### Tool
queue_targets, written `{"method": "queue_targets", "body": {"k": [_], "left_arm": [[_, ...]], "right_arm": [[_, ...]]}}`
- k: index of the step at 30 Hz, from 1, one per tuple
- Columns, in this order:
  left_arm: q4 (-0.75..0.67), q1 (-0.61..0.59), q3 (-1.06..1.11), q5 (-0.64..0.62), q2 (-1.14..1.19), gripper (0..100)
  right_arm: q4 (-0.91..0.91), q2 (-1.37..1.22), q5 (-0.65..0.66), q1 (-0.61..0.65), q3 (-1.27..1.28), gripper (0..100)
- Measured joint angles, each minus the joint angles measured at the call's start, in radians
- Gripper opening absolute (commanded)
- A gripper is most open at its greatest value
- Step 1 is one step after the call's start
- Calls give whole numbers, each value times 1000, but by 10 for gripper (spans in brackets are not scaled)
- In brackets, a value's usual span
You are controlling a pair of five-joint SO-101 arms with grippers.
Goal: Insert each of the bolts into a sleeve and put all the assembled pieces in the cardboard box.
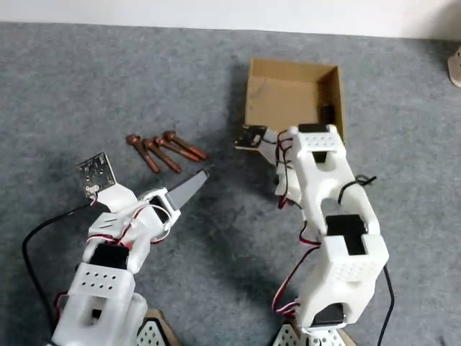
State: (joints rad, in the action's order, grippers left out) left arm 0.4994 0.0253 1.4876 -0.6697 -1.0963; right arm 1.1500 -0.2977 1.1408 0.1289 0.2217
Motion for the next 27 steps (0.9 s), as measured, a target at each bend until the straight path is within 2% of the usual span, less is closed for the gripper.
{"method": "queue_targets", "body": {"k": [4,7,9,14,19,27], "left_arm": [[0,-2,0,0,0,499],[0,-6,0,0,0,499],[0,-6,0,0,0,499],[0,-6,0,0,0,493],[8,-6,0,0,0,409],[32,-6,-6,0,0,396]], "right_arm": [[-58,23,0,0,60,154],[-107,40,-17,-2,91,0],[-149,34,-64,-6,89,22],[-169,37,-207,-2,92,5],[-166,98,-296,31,130,5],[-77,453,-333,106,293,5]]}}
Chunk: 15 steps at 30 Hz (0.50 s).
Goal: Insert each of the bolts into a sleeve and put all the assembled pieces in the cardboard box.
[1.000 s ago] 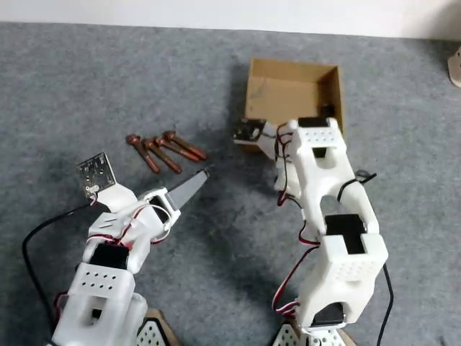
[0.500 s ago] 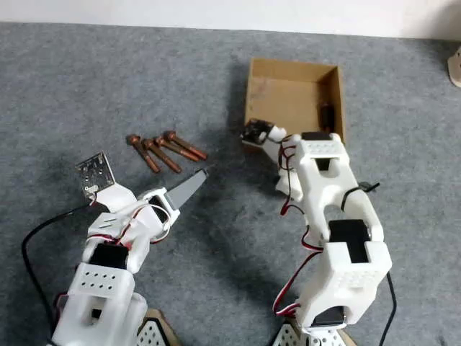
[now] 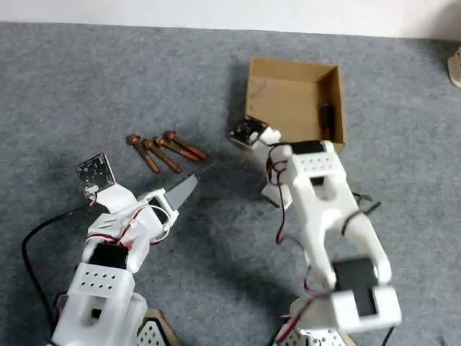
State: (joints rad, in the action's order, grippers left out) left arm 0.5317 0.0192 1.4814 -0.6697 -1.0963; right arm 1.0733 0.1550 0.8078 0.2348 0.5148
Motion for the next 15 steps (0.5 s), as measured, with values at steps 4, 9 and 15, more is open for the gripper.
{"method": "queue_targets", "body": {"k": [4,9,15], "left_arm": [[60,0,-51,0,0,348],[195,0,-127,0,0,264],[227,-11,-173,0,0,155]], "right_arm": [[41,218,0,-8,77,5],[103,453,0,-55,117,5],[204,684,-92,-97,118,5]]}}
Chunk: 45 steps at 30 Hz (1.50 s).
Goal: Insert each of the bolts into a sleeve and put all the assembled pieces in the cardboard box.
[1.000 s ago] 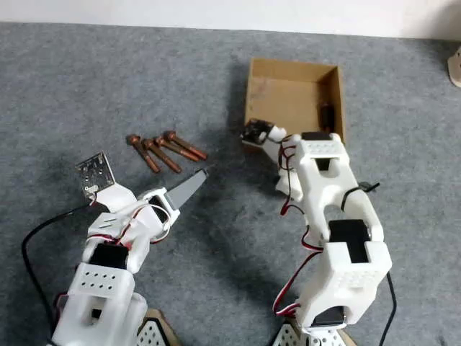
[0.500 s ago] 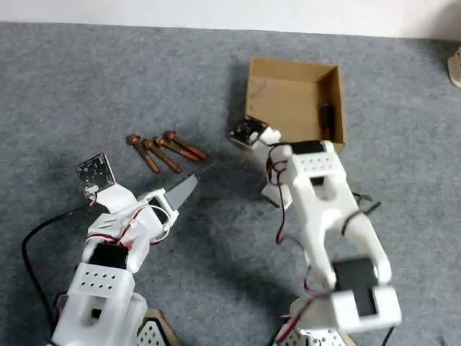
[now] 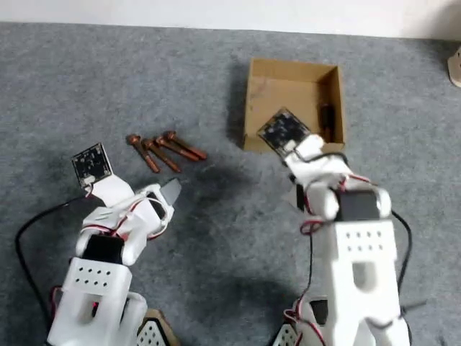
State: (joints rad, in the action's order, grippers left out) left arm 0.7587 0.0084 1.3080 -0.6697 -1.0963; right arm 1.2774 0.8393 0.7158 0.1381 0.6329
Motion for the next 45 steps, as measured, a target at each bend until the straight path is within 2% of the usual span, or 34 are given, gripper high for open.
{"method": "queue_targets", "body": {"k": [7,15,21,29,35,45], "left_arm": [[135,-114,-135,-5,0,94],[146,-118,-172,-5,51,30],[146,-118,-341,-5,341,38],[146,-126,-572,-5,706,170],[146,-129,-750,-3,944,175],[146,-238,-990,0,1297,175]], "right_arm": [[161,239,-41,-5,0,5],[293,419,-41,-6,0,5],[358,505,-41,-6,0,5],[434,583,-41,-6,-2,5],[463,657,-41,-6,-2,5],[468,709,-41,-6,-2,5]]}}
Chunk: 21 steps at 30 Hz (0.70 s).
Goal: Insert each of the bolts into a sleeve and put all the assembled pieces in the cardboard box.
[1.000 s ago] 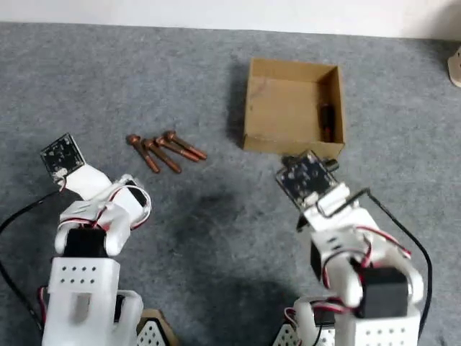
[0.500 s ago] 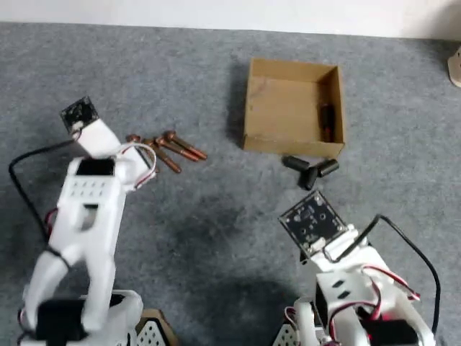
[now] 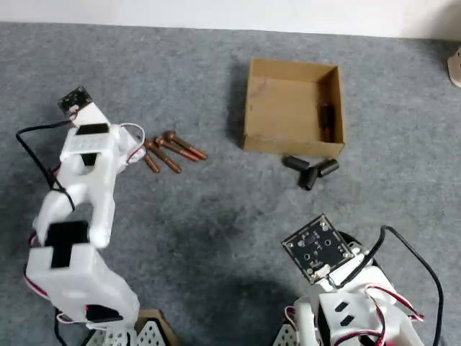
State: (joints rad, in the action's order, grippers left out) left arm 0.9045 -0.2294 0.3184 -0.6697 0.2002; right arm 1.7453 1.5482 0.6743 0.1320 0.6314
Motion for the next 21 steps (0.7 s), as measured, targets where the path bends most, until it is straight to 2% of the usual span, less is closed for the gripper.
{"method": "queue_targets", "body": {"k": [8,21], "left_arm": [[0,-12,-141,0,137,175],[0,-11,-147,0,124,175]], "right_arm": [[0,0,0,0,0,5],[0,0,0,0,23,5]]}}
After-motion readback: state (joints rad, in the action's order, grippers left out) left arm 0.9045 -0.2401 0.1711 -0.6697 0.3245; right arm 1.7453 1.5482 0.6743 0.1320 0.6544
